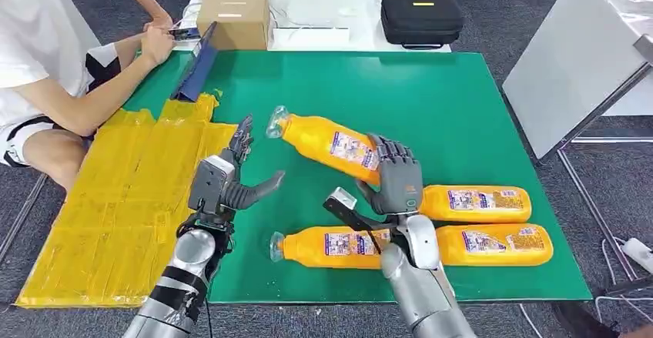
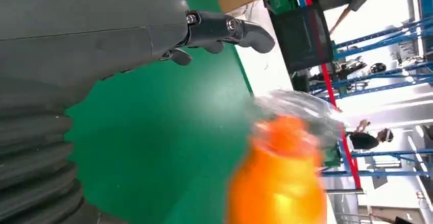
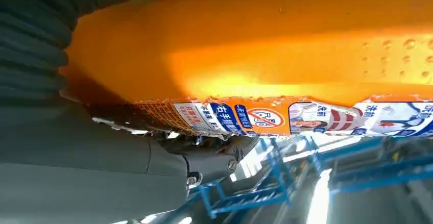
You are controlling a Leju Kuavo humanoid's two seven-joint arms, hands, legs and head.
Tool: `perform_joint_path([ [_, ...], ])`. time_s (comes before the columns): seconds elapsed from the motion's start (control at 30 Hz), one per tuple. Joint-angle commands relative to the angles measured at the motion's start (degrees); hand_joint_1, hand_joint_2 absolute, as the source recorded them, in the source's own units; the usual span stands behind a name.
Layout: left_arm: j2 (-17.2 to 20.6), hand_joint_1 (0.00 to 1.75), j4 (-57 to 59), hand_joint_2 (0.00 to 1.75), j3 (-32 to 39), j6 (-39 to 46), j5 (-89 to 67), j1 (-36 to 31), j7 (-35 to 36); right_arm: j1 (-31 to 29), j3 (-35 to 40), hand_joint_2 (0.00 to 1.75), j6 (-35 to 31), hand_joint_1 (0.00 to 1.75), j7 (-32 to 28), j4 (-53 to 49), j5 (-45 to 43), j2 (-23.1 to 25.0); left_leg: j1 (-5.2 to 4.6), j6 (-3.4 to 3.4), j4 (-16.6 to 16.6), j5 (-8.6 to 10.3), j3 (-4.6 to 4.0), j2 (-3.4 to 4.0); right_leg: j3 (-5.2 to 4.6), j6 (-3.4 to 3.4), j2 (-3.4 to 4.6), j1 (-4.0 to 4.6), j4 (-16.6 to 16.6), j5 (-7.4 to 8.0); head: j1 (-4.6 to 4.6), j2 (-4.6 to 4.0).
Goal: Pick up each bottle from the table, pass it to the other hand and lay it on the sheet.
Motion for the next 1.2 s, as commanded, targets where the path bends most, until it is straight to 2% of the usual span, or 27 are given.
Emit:
perform_joint_path([
  [0.03,0.61,0.00,0.44,1.75,0.95,1.41,2.07,-1.79,-1.31,1.50,-8.93,1.75,-0.24,1.75,-6.01,-6.46,-6.74,4.12,0.08,-0.18,0.10,-0.20,0.33,-0.11,0.34,-0.09,0.07,0.03,0.05,-0.16,-0.02,0.00],
  [0.1,0.62,0.00,0.76,1.75,0.89,1.35,2.61,-2.25,-1.11,2.35,-8.40,1.75,-0.24,1.75,-8.67,-7.06,-11.10,4.95,0.04,-0.12,0.03,-0.08,0.16,-0.14,0.17,-0.07,-0.01,0.00,0.02,-0.09,0.00,0.02],
  [0.13,0.68,0.00,1.12,1.75,0.59,0.65,3.08,-2.57,-0.80,2.60,-6.72,1.75,-0.24,1.75,-9.16,-6.78,-13.33,4.52,0.10,-0.24,0.16,-0.31,0.48,-0.20,0.51,-0.13,0.04,0.03,0.11,-0.28,0.00,0.00],
  [0.2,0.68,0.00,1.12,1.75,0.59,0.65,3.08,-2.57,-0.80,2.60,-6.72,1.75,-0.24,1.75,-9.16,-6.78,-13.33,4.52,0.05,-0.11,0.00,-0.07,0.16,-0.09,0.18,-0.05,0.02,0.02,-0.02,-0.05,0.00,0.00],
  [0.23,0.63,0.00,1.44,1.75,0.38,0.39,3.20,-2.82,-0.73,2.81,-6.04,1.75,-0.24,1.75,-9.18,-6.86,-13.99,4.56,0.08,-0.17,0.06,-0.17,0.32,-0.15,0.34,-0.08,0.02,0.03,0.02,-0.15,-0.02,0.00],
  [0.3,1.08,0.00,1.75,1.75,-0.93,-2.14,4.44,-3.21,-0.53,2.94,-0.13,1.75,1.19,1.75,-8.09,-6.30,-20.43,2.19,0.08,-0.20,0.09,-0.22,0.38,-0.17,0.41,-0.10,0.02,0.03,0.06,-0.20,0.00,0.02],
  [0.37,1.35,0.00,2.11,1.75,-2.89,-5.71,5.92,-3.80,-0.22,3.33,4.00,1.75,7.14,1.75,-8.74,-6.80,-28.37,1.26,0.06,-0.11,0.02,-0.09,0.18,-0.09,0.20,-0.06,0.03,0.03,-0.02,-0.06,-0.02,0.00],
  [0.43,1.22,0.00,1.55,1.75,-4.49,-6.89,6.35,-3.98,-0.87,3.01,6.12,1.75,11.40,1.75,-8.46,-5.26,-32.44,1.31,0.06,-0.12,0.03,-0.11,0.22,-0.13,0.24,-0.06,0.01,0.02,0.00,-0.09,0.00,0.00],
  [0.53,1.06,0.00,1.23,1.75,-5.00,-6.99,6.38,-4.04,-0.83,2.59,6.63,1.75,11.32,1.75,-8.66,-3.98,-32.84,1.60,0.06,-0.14,0.04,-0.13,0.27,-0.10,0.28,-0.06,0.04,0.02,0.00,-0.10,-0.02,0.00],
  [0.63,0.86,0.00,2.14,1.75,-6.12,-7.32,6.75,-5.13,-0.68,1.09,8.25,1.75,14.29,1.75,-10.00,1.34,-35.74,2.90,0.10,-0.20,0.09,-0.22,0.43,-0.13,0.44,-0.10,0.06,0.04,0.03,-0.18,0.00,0.00],
  [0.7,0.77,0.00,2.53,1.75,-6.55,-7.62,7.38,-5.51,-0.76,0.49,9.57,1.75,14.32,1.75,-10.42,3.71,-36.60,3.63,0.06,-0.09,-0.02,-0.04,0.14,-0.03,0.14,-0.04,0.05,0.03,-0.05,-0.01,0.00,0.00],
  [0.8,0.61,0.00,1.56,1.75,-7.17,-8.55,8.59,-5.13,-1.44,-0.51,10.46,1.75,14.46,1.75,-10.93,6.83,-37.45,4.32,0.10,-0.20,0.09,-0.24,0.45,-0.02,0.43,-0.11,0.17,0.04,0.04,-0.16,-0.02,0.00],
  [0.83,0.61,0.00,1.56,1.75,-7.17,-8.55,8.59,-5.13,-1.44,-0.51,10.46,1.75,14.46,1.75,-10.93,6.83,-37.45,4.32,0.05,-0.10,-0.01,-0.06,0.16,0.00,0.14,-0.05,0.09,0.03,-0.03,-0.02,0.00,0.00],
  [0.93,0.61,0.00,1.56,1.75,-7.17,-8.55,8.59,-5.13,-1.44,-0.51,10.46,1.75,14.46,1.75,-10.93,6.83,-37.45,4.32,0.10,-0.19,0.07,-0.21,0.42,-0.08,0.42,-0.10,0.10,0.04,0.01,-0.16,-0.02,0.00],
  [1.0,0.61,0.00,1.56,1.75,-7.17,-8.55,8.59,-5.13,-1.44,-0.51,10.46,1.75,14.46,1.75,-10.93,6.83,-37.45,4.32,0.06,-0.12,0.02,-0.11,0.26,-0.08,0.26,-0.07,0.05,0.02,-0.02,-0.08,-0.02,0.00],
  [1.2,0.49,0.00,1.86,1.75,-8.27,-9.02,8.84,-5.39,-1.49,-1.24,11.83,1.75,15.06,1.75,-11.55,8.35,-37.39,4.48,0.09,-0.21,0.11,-0.25,0.48,-0.11,0.48,-0.12,0.10,0.03,0.05,-0.20,0.00,0.00],
])
